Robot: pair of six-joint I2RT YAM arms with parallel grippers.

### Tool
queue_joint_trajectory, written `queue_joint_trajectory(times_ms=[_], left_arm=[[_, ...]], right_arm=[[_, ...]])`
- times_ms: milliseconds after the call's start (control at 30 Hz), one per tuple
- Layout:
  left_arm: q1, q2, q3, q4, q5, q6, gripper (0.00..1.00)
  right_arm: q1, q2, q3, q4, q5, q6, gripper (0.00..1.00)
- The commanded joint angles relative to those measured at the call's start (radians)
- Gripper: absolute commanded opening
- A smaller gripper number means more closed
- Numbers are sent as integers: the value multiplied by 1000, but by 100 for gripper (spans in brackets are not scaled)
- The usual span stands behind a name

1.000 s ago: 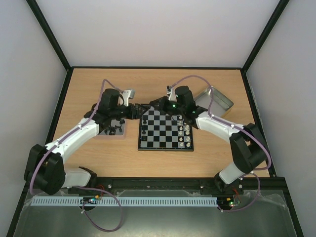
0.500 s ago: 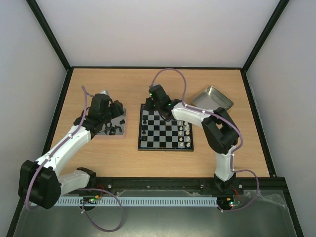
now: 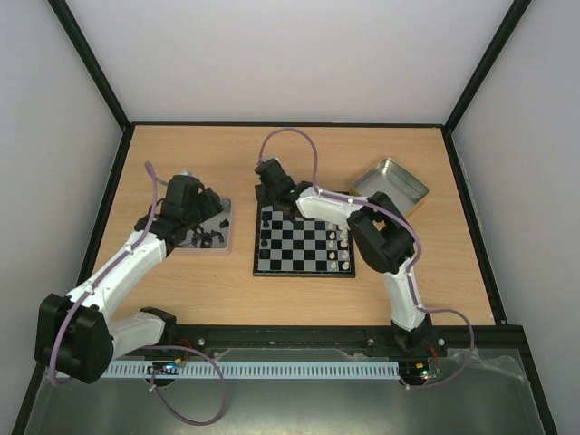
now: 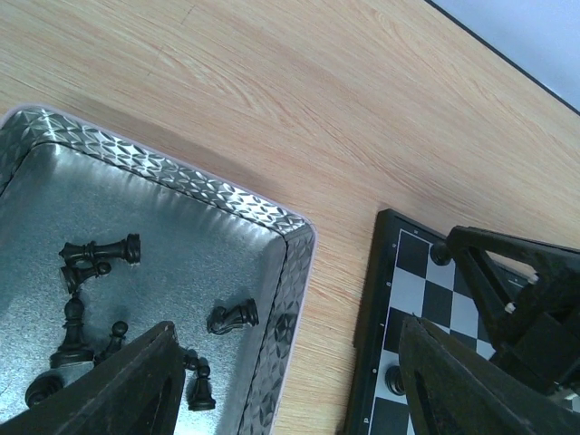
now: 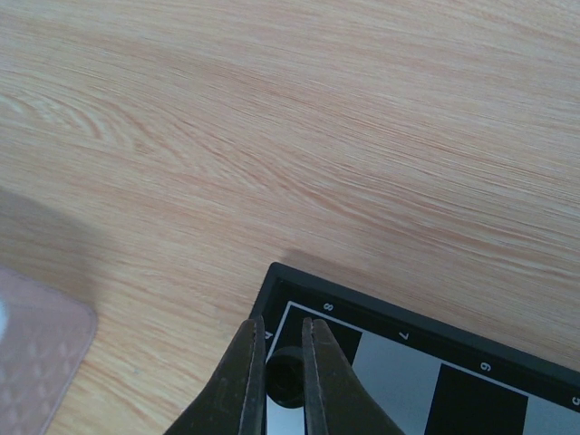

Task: Set up the chess pieces on the board
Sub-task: Place the chess piece on the chessboard.

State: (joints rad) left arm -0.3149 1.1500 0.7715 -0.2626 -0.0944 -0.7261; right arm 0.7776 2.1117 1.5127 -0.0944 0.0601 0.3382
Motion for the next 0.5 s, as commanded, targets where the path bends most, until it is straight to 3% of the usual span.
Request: queue_joint_trajectory(times_ms=[0,233,467], left_arm=[[6,7,-9,-13,-3,-21,67],[8,23,-8,-17,9,-22,67],[10,31,-7,-17,16,-24,67]], right_arm=[[-2,44,49,-39,22,-11,2],[-1,83,57,-36,36,11,3],[-2,96,59,-36,57,27,11]])
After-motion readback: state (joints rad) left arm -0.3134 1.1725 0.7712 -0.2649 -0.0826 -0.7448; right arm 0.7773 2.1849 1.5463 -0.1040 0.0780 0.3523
